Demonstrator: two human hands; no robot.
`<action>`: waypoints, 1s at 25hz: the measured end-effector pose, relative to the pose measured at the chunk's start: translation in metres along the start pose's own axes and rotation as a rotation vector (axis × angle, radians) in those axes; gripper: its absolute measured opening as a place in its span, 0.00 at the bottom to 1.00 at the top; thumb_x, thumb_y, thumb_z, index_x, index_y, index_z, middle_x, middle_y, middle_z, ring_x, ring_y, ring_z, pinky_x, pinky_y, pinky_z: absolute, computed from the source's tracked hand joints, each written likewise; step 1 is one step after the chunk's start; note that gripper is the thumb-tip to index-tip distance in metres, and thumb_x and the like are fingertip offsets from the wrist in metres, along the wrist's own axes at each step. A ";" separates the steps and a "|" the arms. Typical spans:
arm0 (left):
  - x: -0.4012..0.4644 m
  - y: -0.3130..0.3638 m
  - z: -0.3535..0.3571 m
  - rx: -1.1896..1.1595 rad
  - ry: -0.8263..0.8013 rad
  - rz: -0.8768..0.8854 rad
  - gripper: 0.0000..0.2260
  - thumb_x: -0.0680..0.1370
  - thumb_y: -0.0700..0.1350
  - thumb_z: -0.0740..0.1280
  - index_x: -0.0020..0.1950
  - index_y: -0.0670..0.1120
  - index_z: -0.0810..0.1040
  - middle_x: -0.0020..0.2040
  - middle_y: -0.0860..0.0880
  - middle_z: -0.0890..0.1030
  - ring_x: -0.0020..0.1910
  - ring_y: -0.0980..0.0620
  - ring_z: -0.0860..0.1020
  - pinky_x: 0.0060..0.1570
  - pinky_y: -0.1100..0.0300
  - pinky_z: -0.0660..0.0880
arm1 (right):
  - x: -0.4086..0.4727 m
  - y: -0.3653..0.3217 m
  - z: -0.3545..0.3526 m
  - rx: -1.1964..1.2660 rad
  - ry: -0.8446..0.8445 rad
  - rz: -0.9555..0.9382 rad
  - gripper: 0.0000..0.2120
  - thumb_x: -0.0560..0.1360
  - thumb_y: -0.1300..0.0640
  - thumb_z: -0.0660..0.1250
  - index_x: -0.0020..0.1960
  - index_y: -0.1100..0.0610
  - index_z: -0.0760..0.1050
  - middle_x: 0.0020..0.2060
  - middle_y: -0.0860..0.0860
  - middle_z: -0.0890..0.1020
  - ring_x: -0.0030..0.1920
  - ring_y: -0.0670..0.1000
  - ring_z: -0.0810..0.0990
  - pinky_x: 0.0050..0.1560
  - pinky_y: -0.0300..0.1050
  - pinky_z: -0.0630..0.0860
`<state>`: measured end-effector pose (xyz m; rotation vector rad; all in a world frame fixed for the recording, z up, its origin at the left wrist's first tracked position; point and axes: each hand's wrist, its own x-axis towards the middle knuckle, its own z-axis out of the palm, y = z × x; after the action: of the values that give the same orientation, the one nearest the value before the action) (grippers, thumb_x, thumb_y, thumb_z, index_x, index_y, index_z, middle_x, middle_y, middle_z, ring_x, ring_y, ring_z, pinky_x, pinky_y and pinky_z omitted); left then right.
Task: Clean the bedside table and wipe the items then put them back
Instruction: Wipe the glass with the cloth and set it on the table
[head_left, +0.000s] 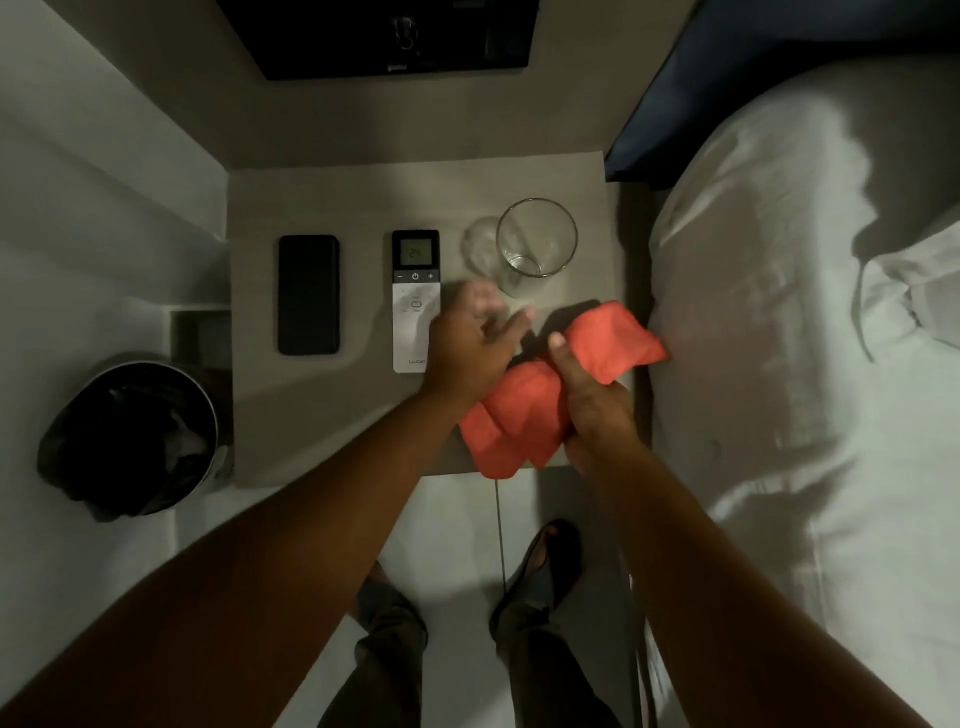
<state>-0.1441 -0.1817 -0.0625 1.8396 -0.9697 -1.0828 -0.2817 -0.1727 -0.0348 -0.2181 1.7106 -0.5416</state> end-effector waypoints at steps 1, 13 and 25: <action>-0.013 -0.003 -0.004 0.003 -0.123 -0.098 0.22 0.69 0.58 0.74 0.57 0.48 0.78 0.50 0.48 0.84 0.48 0.54 0.83 0.47 0.62 0.79 | -0.003 -0.002 0.001 0.025 -0.013 0.021 0.41 0.49 0.33 0.82 0.55 0.55 0.79 0.48 0.53 0.87 0.45 0.55 0.88 0.48 0.54 0.84; -0.081 0.104 0.010 -0.226 -0.716 -0.253 0.17 0.65 0.36 0.71 0.52 0.47 0.81 0.42 0.50 0.86 0.40 0.52 0.83 0.40 0.59 0.80 | -0.099 -0.067 -0.091 0.299 0.009 -0.318 0.20 0.73 0.65 0.72 0.64 0.63 0.75 0.55 0.63 0.84 0.52 0.61 0.84 0.58 0.64 0.80; -0.325 0.254 0.210 0.142 -1.031 0.110 0.16 0.64 0.50 0.76 0.48 0.44 0.81 0.43 0.48 0.85 0.40 0.50 0.82 0.41 0.57 0.77 | -0.229 -0.010 -0.410 0.814 0.561 -0.504 0.08 0.74 0.60 0.65 0.39 0.55 0.81 0.33 0.51 0.84 0.37 0.52 0.82 0.40 0.46 0.80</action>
<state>-0.5048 -0.0483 0.1958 1.2356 -1.7163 -1.9808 -0.6287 0.0127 0.2214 0.1139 1.8060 -1.7466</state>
